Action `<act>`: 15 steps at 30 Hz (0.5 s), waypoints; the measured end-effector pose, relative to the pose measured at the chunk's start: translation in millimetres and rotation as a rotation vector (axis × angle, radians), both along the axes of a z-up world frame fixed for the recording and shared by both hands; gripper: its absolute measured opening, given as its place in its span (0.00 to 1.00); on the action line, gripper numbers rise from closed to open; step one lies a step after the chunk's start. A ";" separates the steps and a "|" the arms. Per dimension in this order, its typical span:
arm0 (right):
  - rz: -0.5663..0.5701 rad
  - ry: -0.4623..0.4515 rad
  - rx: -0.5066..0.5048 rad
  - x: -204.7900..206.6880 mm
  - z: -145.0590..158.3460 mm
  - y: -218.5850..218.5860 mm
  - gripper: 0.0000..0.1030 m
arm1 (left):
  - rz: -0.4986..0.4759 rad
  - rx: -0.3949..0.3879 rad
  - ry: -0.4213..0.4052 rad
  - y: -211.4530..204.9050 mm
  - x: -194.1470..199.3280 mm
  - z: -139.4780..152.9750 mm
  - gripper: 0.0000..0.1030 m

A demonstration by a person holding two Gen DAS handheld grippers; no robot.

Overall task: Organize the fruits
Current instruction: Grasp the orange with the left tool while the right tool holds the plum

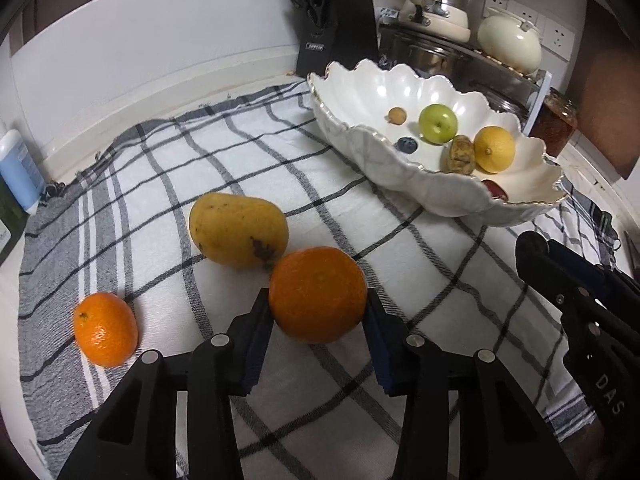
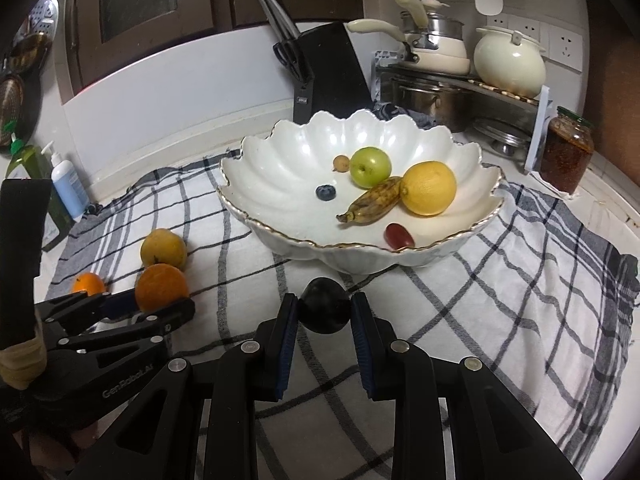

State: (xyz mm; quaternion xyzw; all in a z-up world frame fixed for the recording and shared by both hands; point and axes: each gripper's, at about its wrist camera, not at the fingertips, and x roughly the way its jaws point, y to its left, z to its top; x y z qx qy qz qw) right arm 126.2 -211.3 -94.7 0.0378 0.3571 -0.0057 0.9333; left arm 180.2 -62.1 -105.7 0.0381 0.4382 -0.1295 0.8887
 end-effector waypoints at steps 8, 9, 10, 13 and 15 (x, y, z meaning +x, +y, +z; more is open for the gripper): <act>-0.030 -0.039 0.012 -13.2 17.3 -13.4 0.27 | -0.023 0.008 -0.033 -11.6 -12.2 19.6 0.42; -0.036 -0.042 0.014 -14.5 19.2 -15.6 0.27 | -0.030 0.012 -0.036 -14.4 -14.2 22.0 0.42; -0.043 -0.046 0.018 -15.7 21.4 -18.1 0.27 | -0.037 0.014 -0.038 -16.8 -15.8 24.0 0.42; -0.065 -0.055 0.025 -19.2 27.6 -26.0 0.27 | -0.056 0.024 -0.049 -24.6 -19.1 30.4 0.42; -0.076 -0.065 0.025 -22.2 32.6 -30.6 0.27 | -0.068 0.025 -0.059 -29.7 -20.5 36.5 0.42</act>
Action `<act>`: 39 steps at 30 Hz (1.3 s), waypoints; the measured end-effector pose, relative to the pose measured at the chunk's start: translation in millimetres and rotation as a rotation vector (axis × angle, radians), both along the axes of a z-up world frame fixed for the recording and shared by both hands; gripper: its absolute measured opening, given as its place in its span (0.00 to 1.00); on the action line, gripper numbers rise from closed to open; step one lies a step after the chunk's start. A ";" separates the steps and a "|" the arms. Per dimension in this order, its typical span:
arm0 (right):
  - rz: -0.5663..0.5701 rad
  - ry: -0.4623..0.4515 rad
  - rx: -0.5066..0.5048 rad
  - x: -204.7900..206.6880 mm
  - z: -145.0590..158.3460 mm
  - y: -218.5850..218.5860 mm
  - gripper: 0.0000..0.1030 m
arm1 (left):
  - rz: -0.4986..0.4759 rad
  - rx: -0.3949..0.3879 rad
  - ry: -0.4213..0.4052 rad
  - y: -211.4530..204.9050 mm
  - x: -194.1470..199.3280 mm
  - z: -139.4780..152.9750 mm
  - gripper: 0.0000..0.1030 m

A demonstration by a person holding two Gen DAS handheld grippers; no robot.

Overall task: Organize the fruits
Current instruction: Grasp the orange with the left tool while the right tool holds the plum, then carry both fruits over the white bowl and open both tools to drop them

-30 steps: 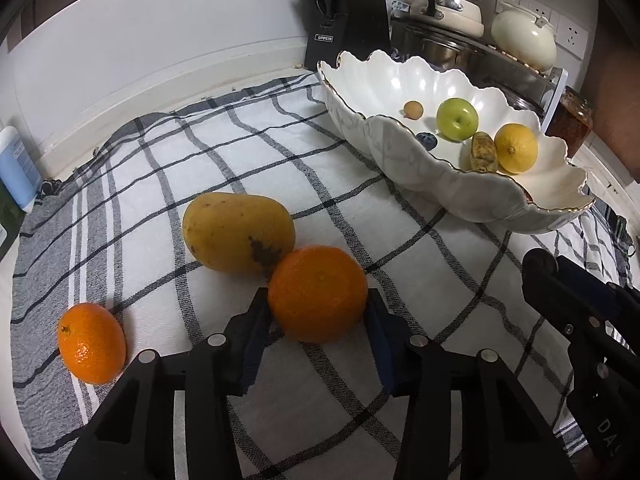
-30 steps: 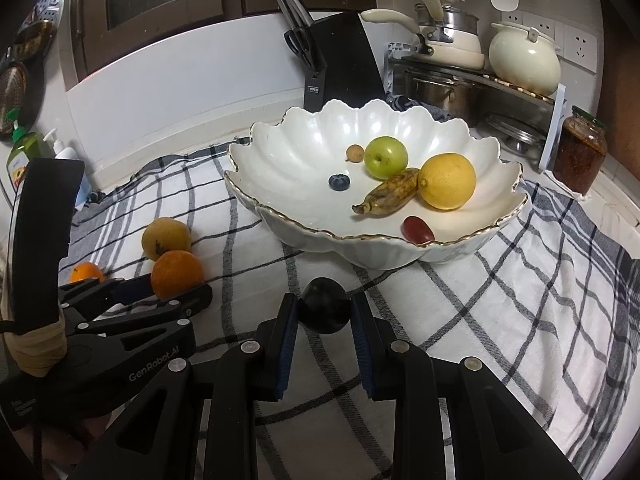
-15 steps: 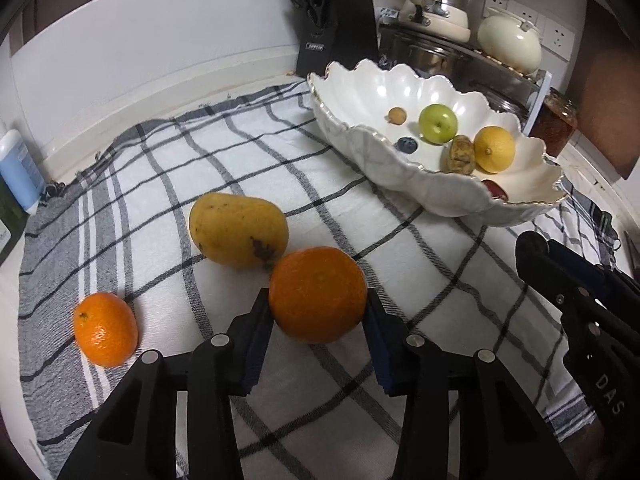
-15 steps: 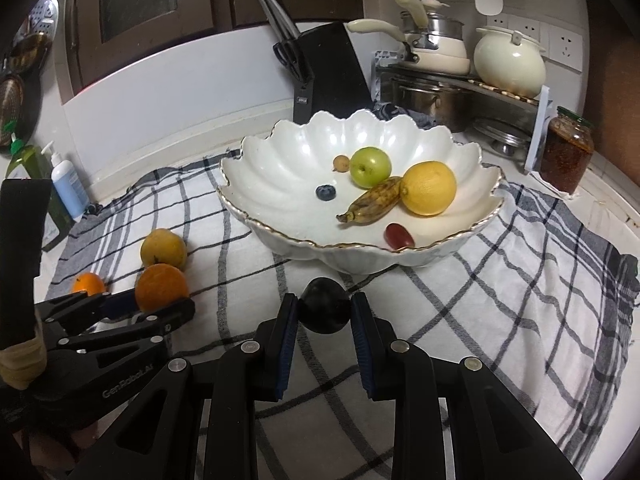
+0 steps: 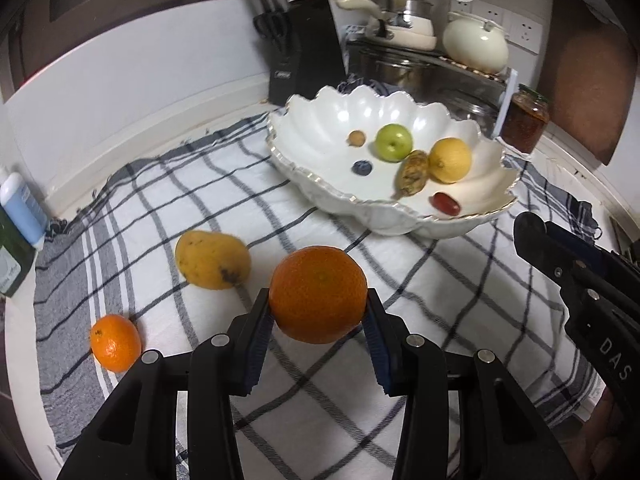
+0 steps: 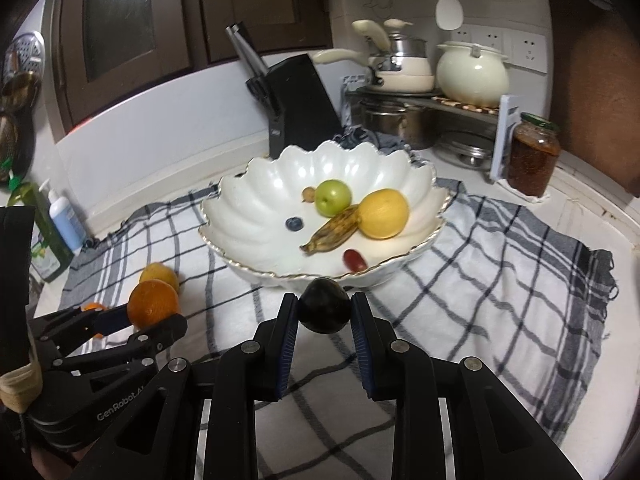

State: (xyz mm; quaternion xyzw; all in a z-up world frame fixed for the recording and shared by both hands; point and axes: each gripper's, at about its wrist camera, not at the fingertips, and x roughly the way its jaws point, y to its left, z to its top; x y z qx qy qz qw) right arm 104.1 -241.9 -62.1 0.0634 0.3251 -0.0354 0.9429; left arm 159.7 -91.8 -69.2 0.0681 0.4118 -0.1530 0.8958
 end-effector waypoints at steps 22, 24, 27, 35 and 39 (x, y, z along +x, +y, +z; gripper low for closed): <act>-0.038 -0.076 -0.070 7.4 43.4 -22.2 0.27 | -0.038 -0.045 -0.086 -23.5 15.3 48.9 0.42; -0.043 -0.077 -0.069 12.7 45.8 -27.2 0.27 | -0.043 -0.052 -0.089 -26.5 18.9 50.9 0.42; -0.049 -0.077 -0.069 20.3 47.8 -33.6 0.27 | -0.053 -0.059 -0.094 -32.4 26.8 53.1 0.42; -0.044 -0.046 -0.072 52.1 40.2 -44.9 0.27 | -0.100 -0.052 -0.093 -46.7 59.1 52.1 0.42; -0.030 -0.020 -0.061 68.4 28.8 -44.6 0.27 | -0.107 -0.047 -0.079 -49.3 75.8 44.7 0.42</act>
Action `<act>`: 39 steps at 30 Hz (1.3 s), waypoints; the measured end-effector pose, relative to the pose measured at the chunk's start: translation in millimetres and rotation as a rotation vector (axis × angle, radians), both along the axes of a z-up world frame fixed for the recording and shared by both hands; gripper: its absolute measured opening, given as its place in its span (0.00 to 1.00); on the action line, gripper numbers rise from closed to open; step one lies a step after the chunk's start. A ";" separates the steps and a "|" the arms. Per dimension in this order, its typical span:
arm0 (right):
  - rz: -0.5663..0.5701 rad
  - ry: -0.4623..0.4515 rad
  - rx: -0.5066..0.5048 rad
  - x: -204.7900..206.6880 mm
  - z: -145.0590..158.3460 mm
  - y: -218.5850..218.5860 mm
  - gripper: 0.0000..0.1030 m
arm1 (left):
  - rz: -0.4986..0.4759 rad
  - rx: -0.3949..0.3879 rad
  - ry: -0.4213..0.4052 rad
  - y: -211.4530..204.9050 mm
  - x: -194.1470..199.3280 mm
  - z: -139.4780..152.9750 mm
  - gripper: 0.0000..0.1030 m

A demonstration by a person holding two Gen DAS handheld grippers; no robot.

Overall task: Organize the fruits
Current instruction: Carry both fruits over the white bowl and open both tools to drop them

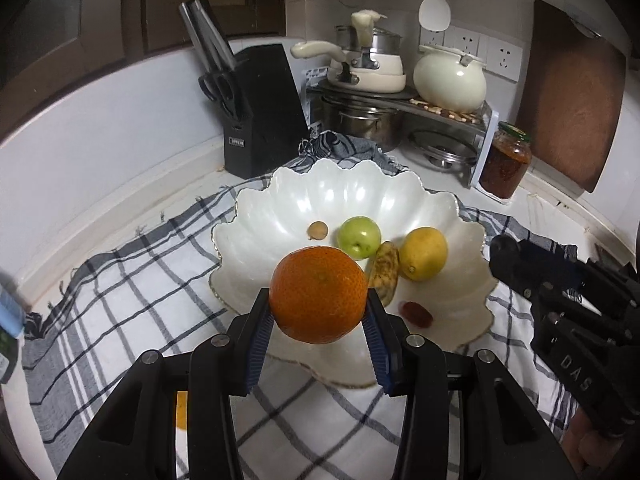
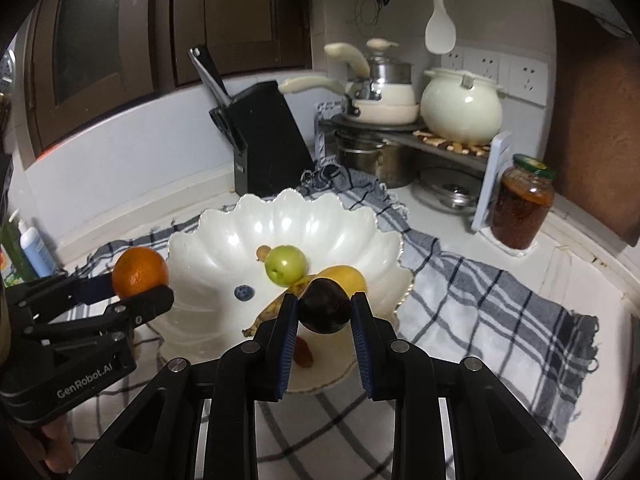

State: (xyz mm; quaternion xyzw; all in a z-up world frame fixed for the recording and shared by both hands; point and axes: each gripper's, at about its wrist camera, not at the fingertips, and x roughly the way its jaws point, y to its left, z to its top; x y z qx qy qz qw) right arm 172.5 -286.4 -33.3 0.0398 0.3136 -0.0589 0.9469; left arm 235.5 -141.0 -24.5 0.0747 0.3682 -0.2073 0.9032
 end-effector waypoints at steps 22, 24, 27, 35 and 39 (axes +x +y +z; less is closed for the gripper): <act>0.024 0.071 0.025 35.5 -29.0 5.9 0.31 | -0.010 0.018 0.074 -2.1 36.4 -37.6 0.55; 0.019 0.069 0.026 35.2 -29.5 5.6 0.42 | 0.000 0.022 0.056 -0.7 35.5 -33.9 0.62; -0.008 0.054 0.010 31.8 -26.4 4.8 0.58 | 0.012 0.034 0.031 1.6 33.6 -28.6 0.64; -0.071 0.013 -0.021 22.7 -10.8 2.6 0.87 | 0.047 0.040 -0.002 7.7 24.9 -17.6 0.80; -0.075 0.009 -0.017 17.3 -6.2 4.0 0.87 | 0.058 0.042 -0.012 11.7 18.7 -11.4 0.84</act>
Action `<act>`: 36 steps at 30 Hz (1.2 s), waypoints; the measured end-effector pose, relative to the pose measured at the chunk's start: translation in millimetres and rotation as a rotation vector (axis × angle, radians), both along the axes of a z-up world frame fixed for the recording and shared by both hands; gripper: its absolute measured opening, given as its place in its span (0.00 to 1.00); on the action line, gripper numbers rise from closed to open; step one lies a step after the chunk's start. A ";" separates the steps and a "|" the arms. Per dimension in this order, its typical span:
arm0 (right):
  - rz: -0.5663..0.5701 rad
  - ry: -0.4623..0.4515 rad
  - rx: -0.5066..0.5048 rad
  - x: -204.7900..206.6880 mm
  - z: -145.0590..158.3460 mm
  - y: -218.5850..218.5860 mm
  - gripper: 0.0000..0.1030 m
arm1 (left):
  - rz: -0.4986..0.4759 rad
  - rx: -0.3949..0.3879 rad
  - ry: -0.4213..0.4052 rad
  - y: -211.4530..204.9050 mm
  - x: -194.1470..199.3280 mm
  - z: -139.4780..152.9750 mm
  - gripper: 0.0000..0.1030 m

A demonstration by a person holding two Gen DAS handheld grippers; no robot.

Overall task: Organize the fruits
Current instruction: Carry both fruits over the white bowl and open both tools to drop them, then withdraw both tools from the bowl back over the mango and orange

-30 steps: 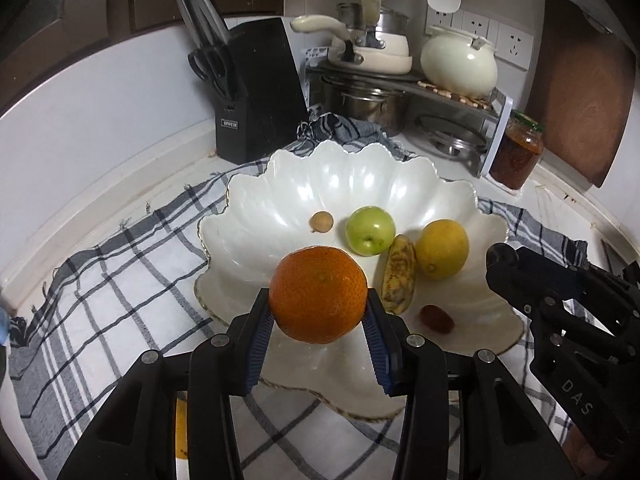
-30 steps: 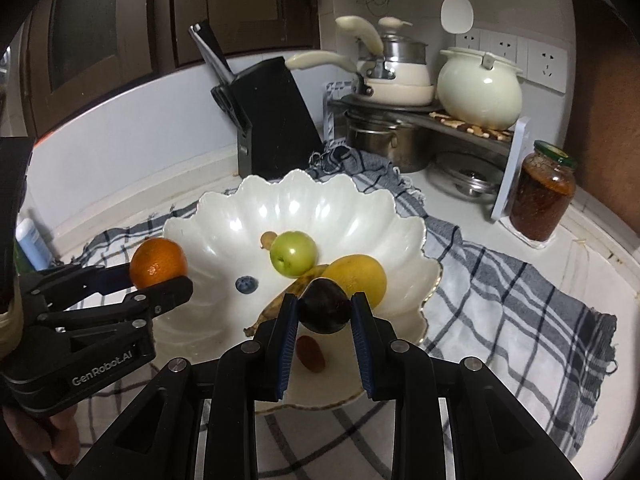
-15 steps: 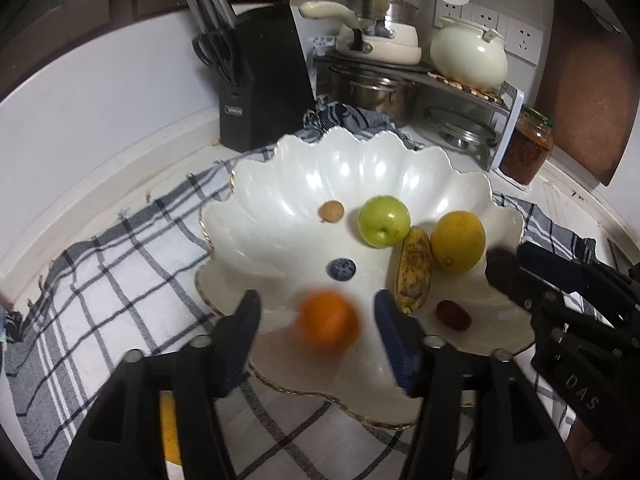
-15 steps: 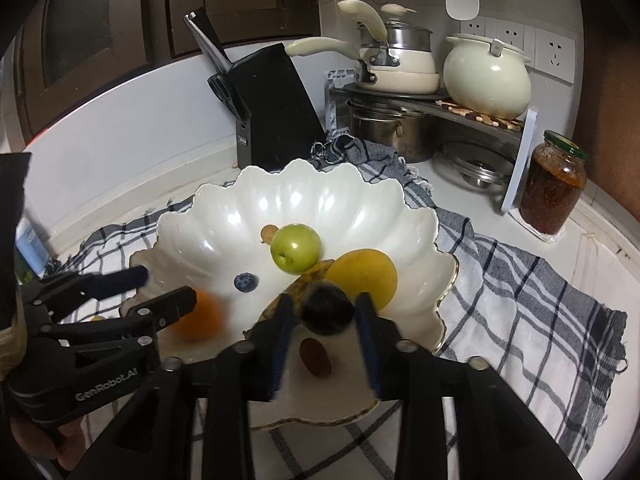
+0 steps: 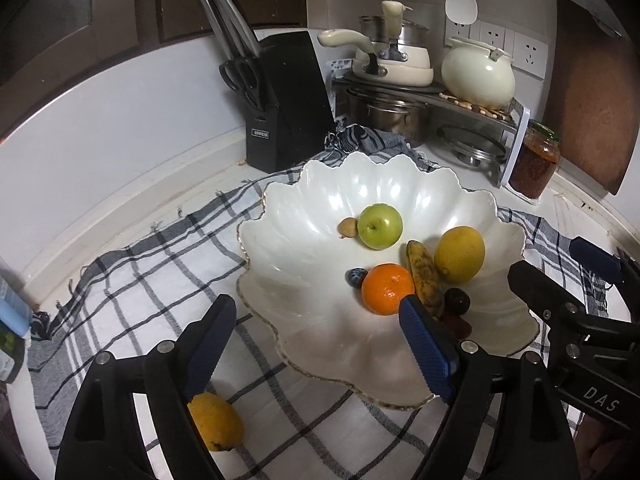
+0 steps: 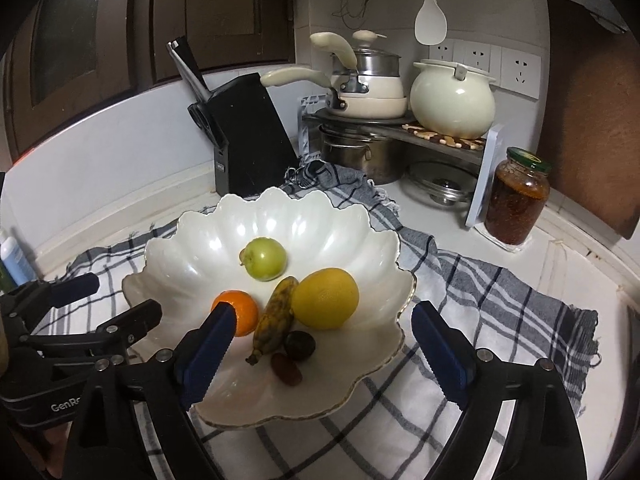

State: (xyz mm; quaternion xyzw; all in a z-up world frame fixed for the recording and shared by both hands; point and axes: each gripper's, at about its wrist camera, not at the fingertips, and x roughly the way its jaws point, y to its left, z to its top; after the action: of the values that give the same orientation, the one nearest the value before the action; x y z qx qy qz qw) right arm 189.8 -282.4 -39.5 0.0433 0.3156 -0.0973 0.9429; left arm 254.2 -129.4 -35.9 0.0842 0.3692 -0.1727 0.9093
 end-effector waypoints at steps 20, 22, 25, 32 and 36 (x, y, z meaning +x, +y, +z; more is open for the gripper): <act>0.063 -0.060 0.008 -31.1 26.0 47.9 0.87 | 0.111 0.006 -0.060 59.6 -44.4 29.8 0.92; 0.075 -0.064 0.007 -32.5 27.1 55.7 0.88 | 0.131 0.006 -0.064 71.3 -49.1 31.5 0.92; 0.099 -0.064 0.009 -33.4 26.6 70.7 0.87 | 0.164 0.008 -0.066 87.7 -55.2 32.0 0.92; 0.149 -0.059 0.000 -34.2 21.6 102.3 0.87 | 0.229 0.007 -0.074 123.5 -66.6 29.8 0.92; 0.171 -0.057 -0.001 -34.7 18.0 116.9 0.87 | 0.255 0.014 -0.076 141.2 -72.9 26.5 0.92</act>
State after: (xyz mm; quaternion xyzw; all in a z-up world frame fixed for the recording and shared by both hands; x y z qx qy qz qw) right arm 155.1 -165.6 -21.5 0.0186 0.2913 -0.0152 0.9563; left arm 181.3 11.9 -9.4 0.0495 0.3434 -0.0496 0.9366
